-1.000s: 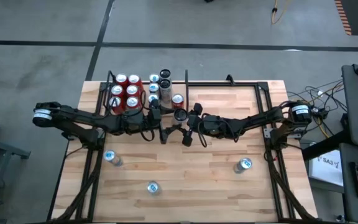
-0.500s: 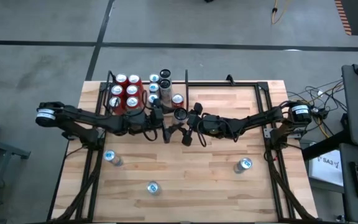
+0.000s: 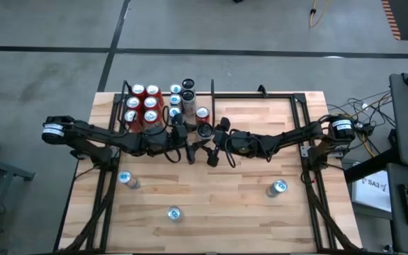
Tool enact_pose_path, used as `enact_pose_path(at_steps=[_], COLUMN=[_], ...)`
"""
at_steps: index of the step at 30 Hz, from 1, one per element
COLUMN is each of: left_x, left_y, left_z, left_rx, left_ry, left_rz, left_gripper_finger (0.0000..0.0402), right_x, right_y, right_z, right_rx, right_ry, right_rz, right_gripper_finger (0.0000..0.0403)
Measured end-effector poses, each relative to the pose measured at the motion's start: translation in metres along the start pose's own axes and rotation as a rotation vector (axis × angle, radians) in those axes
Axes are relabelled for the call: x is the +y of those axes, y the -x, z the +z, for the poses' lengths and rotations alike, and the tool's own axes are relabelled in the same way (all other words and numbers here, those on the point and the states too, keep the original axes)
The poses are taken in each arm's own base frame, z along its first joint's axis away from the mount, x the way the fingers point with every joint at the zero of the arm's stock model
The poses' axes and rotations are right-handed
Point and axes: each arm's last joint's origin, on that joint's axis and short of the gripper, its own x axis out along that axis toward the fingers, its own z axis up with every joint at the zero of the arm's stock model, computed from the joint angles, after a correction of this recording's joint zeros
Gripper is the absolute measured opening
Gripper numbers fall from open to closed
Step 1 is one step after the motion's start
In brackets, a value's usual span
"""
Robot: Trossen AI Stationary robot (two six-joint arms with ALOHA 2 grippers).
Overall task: Place canned beverage on shelf
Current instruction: Put the white and pink soda can on the shelf aligned with the other white and pink soda can
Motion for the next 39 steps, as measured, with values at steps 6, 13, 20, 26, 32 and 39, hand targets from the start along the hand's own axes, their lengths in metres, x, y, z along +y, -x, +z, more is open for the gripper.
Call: enact_pose_path(at_steps=[6,13,20,26,32,39], left_x=[0.004,0.008,0.016,0.021,0.018,0.013], left_y=[0.014,0.032,0.045,0.052,0.045,0.035], left_z=[0.005,-0.007,-0.047,-0.068,-0.074,-0.074], left_rx=[0.040,0.041,-0.047,-0.103,-0.093,-0.094], left_ry=[-0.022,0.006,0.076,0.093,0.077,0.059], left_rz=[0.098,0.156,0.212,0.224,0.225,0.233], left_gripper_finger=[0.0227,0.0227,0.0227,0.0227,0.0227,0.0227], right_x=[-0.004,-0.013,-0.017,-0.020,-0.024,-0.025], right_y=[0.008,0.028,0.037,0.036,0.019,-0.012], right_z=[0.006,0.024,0.034,0.041,0.062,0.075], right_rx=[0.034,0.068,0.039,0.025,0.029,0.091], right_ry=[-0.020,-0.039,-0.050,-0.044,-0.004,0.045], right_rz=[-0.010,-0.004,-0.003,-0.012,0.025,0.087], right_gripper_finger=[0.0348,0.0342,0.0335,0.0335,0.0336,0.0336])
